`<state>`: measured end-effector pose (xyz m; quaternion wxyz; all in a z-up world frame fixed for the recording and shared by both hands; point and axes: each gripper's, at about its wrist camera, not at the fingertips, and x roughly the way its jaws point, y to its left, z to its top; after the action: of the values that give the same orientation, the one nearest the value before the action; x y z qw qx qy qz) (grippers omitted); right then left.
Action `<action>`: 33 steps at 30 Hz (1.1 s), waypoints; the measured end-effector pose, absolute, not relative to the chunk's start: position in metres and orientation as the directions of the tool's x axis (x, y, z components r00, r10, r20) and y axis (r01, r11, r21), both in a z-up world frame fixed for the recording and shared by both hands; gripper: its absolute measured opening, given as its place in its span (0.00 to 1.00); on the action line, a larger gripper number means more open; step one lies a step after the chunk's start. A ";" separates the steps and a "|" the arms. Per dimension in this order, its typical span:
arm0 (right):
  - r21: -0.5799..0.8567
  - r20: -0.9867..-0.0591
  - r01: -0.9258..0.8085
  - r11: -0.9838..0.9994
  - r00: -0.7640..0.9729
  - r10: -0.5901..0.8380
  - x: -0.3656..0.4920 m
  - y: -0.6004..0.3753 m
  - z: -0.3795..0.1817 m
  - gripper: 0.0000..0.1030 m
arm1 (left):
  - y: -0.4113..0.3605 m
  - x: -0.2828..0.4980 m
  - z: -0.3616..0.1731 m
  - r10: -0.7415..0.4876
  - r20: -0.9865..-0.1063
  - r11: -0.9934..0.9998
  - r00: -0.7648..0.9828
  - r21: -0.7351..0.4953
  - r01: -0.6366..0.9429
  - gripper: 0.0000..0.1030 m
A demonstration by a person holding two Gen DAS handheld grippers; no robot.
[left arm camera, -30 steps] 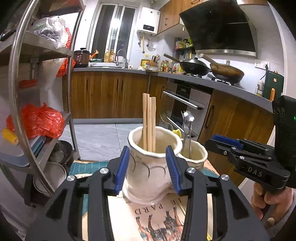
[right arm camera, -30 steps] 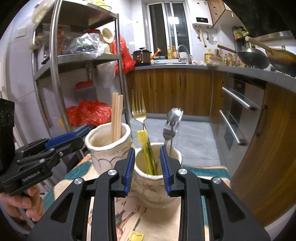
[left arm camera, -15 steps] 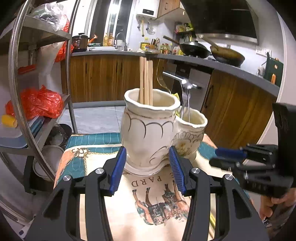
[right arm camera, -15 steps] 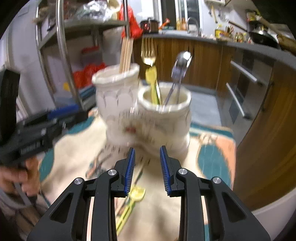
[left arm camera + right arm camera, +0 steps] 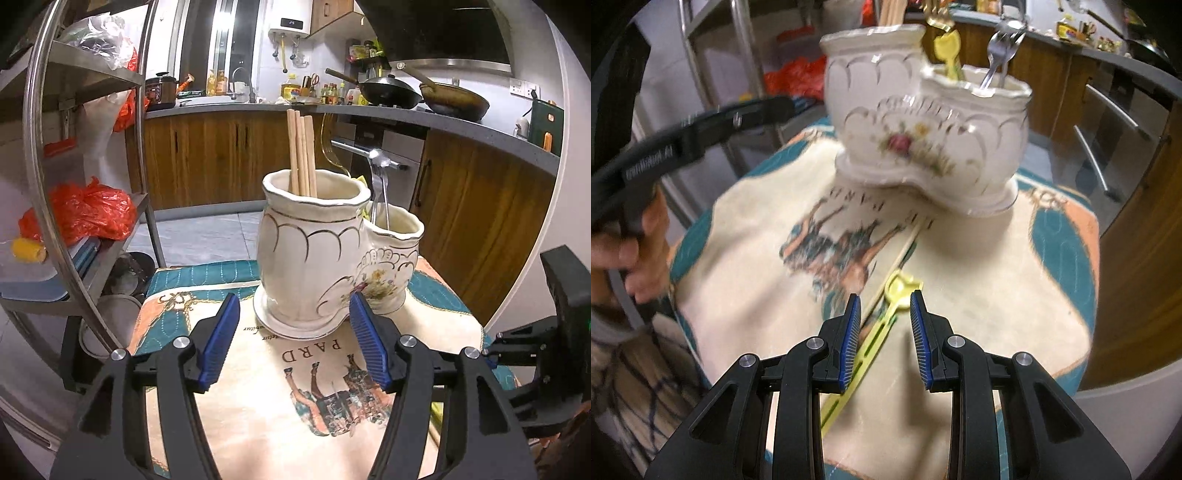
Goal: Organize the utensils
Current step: 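Move both open tools back to the last chopstick and yellow spoon, then grasp the last chopstick with the left tool while the right tool grasps the last yellow spoon, lift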
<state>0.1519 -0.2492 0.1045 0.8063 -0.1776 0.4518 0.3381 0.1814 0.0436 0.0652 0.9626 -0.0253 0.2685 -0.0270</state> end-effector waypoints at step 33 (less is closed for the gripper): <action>-0.001 -0.889 -0.648 0.762 0.349 0.296 0.174 -0.296 0.091 0.14 | -0.069 0.213 -0.013 -0.093 -0.790 0.963 0.606 0.084 0.257 0.30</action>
<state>0.1739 -0.2962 0.0911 0.8014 -0.1801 0.4886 0.2943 0.2134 -0.0694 -0.0132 0.8911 0.0950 0.4328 -0.0981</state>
